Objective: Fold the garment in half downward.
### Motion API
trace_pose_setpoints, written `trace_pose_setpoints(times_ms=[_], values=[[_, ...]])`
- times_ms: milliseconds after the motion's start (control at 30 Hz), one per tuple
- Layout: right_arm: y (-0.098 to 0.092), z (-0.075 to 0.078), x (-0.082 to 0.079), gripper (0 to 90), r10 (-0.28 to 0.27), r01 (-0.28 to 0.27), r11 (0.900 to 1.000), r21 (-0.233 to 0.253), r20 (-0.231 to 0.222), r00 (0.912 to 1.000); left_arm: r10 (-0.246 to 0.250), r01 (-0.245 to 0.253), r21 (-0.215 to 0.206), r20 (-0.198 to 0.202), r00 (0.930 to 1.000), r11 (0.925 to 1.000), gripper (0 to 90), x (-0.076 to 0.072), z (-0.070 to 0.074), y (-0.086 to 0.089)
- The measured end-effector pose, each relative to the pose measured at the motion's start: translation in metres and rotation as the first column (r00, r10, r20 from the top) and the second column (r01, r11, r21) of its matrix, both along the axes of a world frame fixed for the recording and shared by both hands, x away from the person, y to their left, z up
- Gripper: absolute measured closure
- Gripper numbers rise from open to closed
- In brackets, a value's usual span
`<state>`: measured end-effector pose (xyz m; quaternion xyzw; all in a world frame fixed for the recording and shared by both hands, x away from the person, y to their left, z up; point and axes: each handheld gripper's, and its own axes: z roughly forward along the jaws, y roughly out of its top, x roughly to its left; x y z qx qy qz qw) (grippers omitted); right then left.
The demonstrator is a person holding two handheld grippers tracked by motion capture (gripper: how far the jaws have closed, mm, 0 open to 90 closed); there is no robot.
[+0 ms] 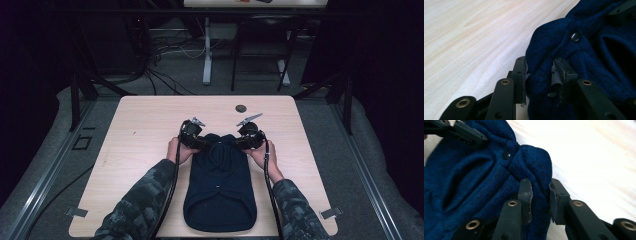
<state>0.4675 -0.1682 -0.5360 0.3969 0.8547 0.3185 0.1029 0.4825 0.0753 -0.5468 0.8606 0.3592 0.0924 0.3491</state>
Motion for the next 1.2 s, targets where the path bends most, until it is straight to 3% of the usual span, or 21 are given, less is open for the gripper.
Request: trace_pose_setpoints(times_ms=[367, 567, 733, 833, 1200], values=[[-0.003, 0.03, -0.02, 73.6, 0.043, -0.048, 0.998, 0.046, 0.104, 0.9936, -0.042, 0.044, -0.041, 0.03, 0.9987, 0.9982, 65.6, -0.01, 0.03, 0.01], [-0.009, 0.039, -0.027, 73.3, 0.073, -0.078, 0.995, 0.056, 0.095, 0.9928, -0.066, 0.069, -0.047, 0.058, 0.9961, 0.9965, 65.9, -0.016, 0.04, 0.011], [-0.012, 0.044, -0.032, 73.4, 0.069, -0.079, 0.994, 0.071, 0.129, 0.9893, -0.085, 0.089, -0.043, 0.08, 0.9932, 0.9951, 66.4, -0.02, 0.049, 0.01], [-0.013, 0.048, -0.035, 73.3, 0.09, -0.103, 0.992, 0.075, 0.156, 0.9836, -0.104, 0.105, -0.036, 0.036, 0.994, 0.9938, 62.9, -0.019, 0.052, 0.009], [-0.01, 0.059, -0.046, 74.0, 0.132, -0.144, 0.989, 0.04, 0.212, 0.9683, -0.177, 0.176, -0.018, -0.007, 0.9842, 0.9841, 65.7, -0.021, 0.061, 0.011]])
